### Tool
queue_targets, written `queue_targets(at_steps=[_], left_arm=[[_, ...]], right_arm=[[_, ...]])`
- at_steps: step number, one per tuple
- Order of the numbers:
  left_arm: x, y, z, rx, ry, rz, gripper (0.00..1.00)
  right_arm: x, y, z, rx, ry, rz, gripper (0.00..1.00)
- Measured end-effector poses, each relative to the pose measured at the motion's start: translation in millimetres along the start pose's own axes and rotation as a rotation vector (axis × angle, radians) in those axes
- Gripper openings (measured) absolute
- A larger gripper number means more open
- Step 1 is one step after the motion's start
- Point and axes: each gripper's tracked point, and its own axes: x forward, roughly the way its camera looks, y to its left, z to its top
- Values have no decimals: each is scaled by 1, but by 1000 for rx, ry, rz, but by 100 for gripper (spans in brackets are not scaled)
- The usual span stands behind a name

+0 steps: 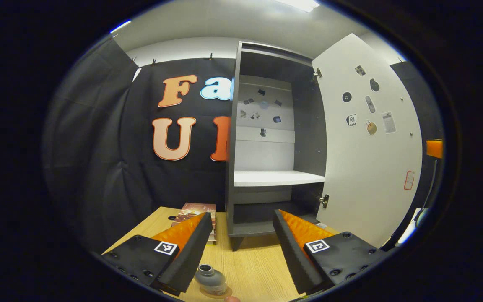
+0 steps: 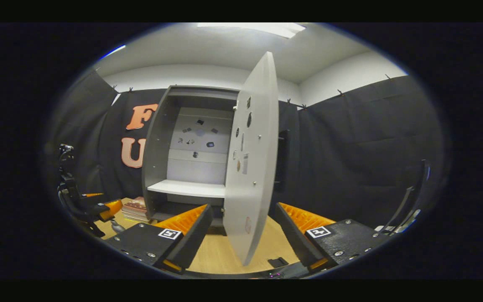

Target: Open the cabinet door with the right hand, grasp the bottle in the cabinet with the left hand and place it on the coaster, then close the cabinet door with the right hand.

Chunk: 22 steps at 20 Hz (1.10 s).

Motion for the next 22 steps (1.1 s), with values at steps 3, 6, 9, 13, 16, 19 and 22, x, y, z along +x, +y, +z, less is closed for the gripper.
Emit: queue_targets(at_steps=[3,6,9,13,16,19,22], left_arm=[[-2,-9,16,-1,-17,45,95],[-6,-21,25,-17,-23,57,95],[-4,-33,34,-43,-25,48,95],[-4,-30,51,-24,-50,78,95],[-4,-27,53,-4,-44,87,95],[-9,-19,57,-6,-50,110,95],[-13,-11,60,-3,-55,136,95]], right_arm=[[12,-53,3,-50,-13,-63,93],[27,-76,7,-38,-18,-52,93],[45,-81,12,-15,-35,-24,93],[55,-71,16,8,-50,44,96],[56,-57,15,36,-49,113,89],[53,-26,14,115,-32,217,81],[51,19,18,146,-30,341,94]])
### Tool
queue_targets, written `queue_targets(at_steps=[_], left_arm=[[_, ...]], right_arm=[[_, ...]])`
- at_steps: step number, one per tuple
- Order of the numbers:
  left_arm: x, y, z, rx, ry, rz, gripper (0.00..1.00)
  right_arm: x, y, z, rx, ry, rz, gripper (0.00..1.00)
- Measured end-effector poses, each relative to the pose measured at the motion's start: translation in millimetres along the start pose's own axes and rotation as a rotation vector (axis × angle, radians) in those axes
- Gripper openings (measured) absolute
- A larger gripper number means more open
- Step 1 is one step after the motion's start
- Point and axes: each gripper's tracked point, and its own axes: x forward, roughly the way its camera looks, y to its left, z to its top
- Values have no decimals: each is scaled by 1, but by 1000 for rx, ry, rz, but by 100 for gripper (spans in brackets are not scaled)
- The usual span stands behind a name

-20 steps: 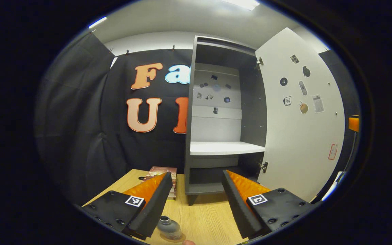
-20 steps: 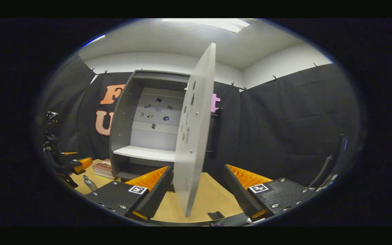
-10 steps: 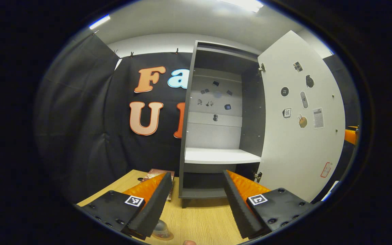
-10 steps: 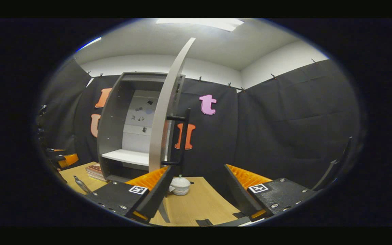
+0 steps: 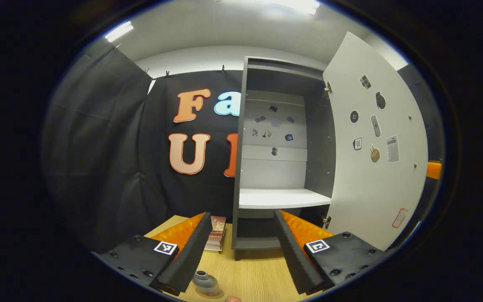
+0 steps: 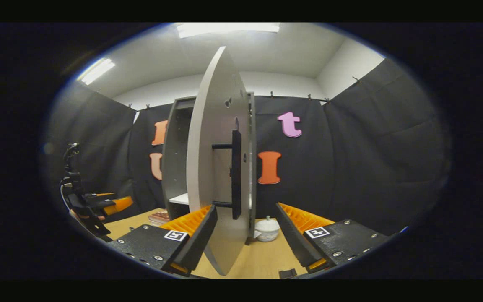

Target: Open the cabinet door with the right hand, grasp the bottle in the cabinet with the left hand and place it on the coaster, then close the cabinet door with the right hand.

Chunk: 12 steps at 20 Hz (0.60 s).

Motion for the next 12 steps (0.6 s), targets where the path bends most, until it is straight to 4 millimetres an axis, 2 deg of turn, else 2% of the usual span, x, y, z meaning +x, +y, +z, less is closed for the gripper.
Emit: queue_targets(at_steps=[1,2,5,6,7,12], left_arm=[[-1,5,0,5,1,13,95],[-2,9,1,8,0,24,95],[-3,22,3,6,-5,44,95],[0,26,4,6,-7,45,95],[3,32,3,7,-8,46,95],[35,64,-2,-3,-10,23,95]], right_arm=[[5,14,-2,1,6,42,94],[10,29,-3,2,11,85,83],[33,52,-6,6,29,135,77],[38,64,-2,12,22,162,72],[44,79,-7,17,28,181,68],[77,141,-11,-11,24,214,42]])
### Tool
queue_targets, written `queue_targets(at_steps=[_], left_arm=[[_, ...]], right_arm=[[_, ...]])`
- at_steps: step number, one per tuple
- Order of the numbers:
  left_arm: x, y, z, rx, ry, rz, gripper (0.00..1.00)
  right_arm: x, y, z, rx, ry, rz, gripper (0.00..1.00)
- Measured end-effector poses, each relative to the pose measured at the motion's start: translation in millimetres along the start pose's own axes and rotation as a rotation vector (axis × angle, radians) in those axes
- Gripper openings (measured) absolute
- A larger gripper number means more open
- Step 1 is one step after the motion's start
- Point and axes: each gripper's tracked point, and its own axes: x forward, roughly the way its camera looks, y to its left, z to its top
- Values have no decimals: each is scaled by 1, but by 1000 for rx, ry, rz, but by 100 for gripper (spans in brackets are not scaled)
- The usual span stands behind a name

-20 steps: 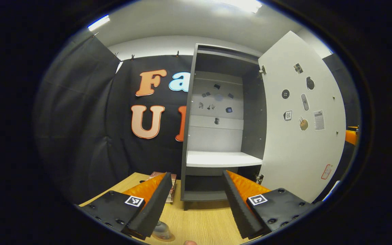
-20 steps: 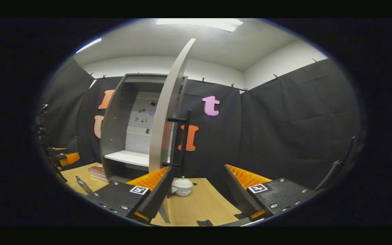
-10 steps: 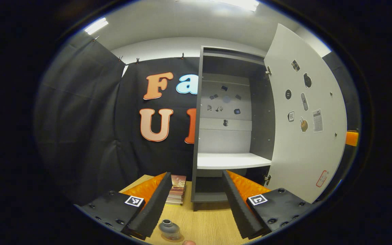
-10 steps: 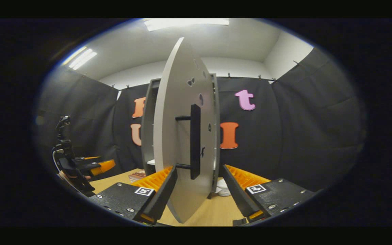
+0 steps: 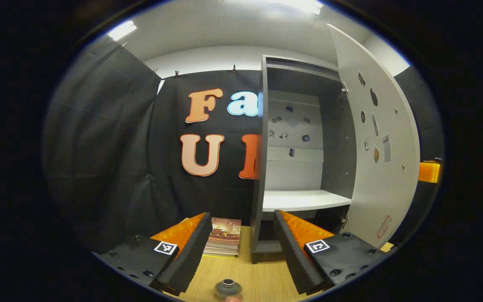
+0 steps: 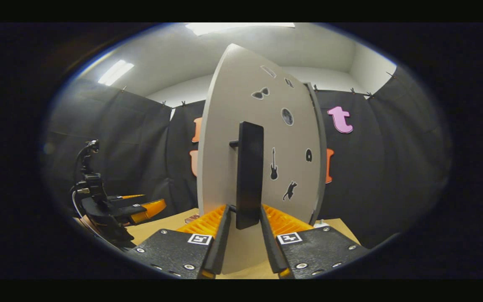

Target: Open the cabinet door with the right hand, grasp the bottle in the cabinet with the left hand and place it on the coaster, then close the cabinet door with the right hand.

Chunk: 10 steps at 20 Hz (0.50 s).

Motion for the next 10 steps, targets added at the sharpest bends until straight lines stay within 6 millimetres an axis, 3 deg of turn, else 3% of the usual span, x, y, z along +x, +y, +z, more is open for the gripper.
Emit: queue_targets(at_steps=[3,5,10], left_arm=[[28,23,-4,14,4,-30,95],[45,40,-5,16,3,-52,95],[79,83,-13,1,14,-100,95]], right_arm=[[43,28,-7,-6,8,-20,36],[60,40,-9,0,11,-47,29],[109,51,-17,22,8,-159,33]])
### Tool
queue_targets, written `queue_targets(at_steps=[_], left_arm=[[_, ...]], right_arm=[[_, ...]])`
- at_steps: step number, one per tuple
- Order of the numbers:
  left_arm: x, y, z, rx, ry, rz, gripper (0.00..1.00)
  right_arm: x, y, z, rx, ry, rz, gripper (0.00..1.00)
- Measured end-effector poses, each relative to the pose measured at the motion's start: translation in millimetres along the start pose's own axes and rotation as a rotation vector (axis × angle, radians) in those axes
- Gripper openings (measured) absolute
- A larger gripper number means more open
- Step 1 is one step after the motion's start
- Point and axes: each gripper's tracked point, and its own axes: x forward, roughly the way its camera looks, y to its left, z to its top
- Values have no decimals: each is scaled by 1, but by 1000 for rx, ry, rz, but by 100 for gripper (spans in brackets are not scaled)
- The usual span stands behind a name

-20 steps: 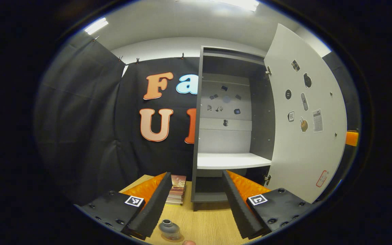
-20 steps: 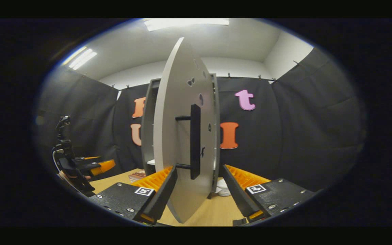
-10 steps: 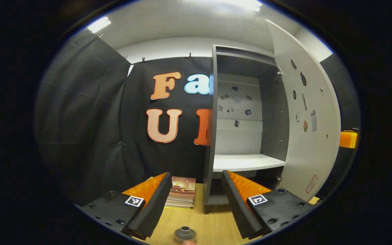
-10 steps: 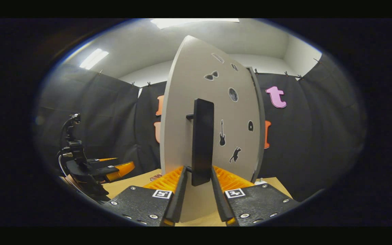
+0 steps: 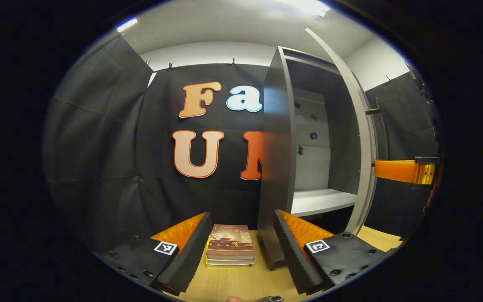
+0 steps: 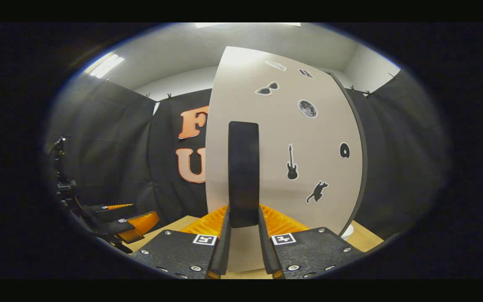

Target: Open the cabinet door with the right hand, grasp the bottle in the cabinet with the left hand and place it on the coaster, then close the cabinet door with the right hand.

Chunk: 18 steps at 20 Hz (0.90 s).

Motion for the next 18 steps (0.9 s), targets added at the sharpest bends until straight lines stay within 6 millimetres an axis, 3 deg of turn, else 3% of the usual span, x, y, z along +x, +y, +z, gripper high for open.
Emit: queue_targets(at_steps=[1,2,4,8,10,12,14,15,18], left_arm=[[4,7,-1,-5,4,-8,95],[9,14,-2,-12,7,-16,96],[15,25,-4,-20,15,-18,96],[21,40,1,-18,0,15,96],[22,39,3,-9,1,10,97],[23,38,7,-4,-7,16,95],[22,37,8,-7,-14,20,95],[22,37,9,-5,-14,25,95],[23,33,4,-11,0,33,95]], right_arm=[[9,3,-1,-1,0,-21,29],[16,5,-1,-4,0,-39,33],[28,7,-1,6,4,-62,29],[44,14,-2,12,17,-60,33],[55,15,-3,12,19,-54,37],[64,17,-5,13,23,-48,33],[71,18,-6,11,24,-37,37],[74,19,-7,16,29,-29,33],[81,21,-9,25,44,-4,35]])
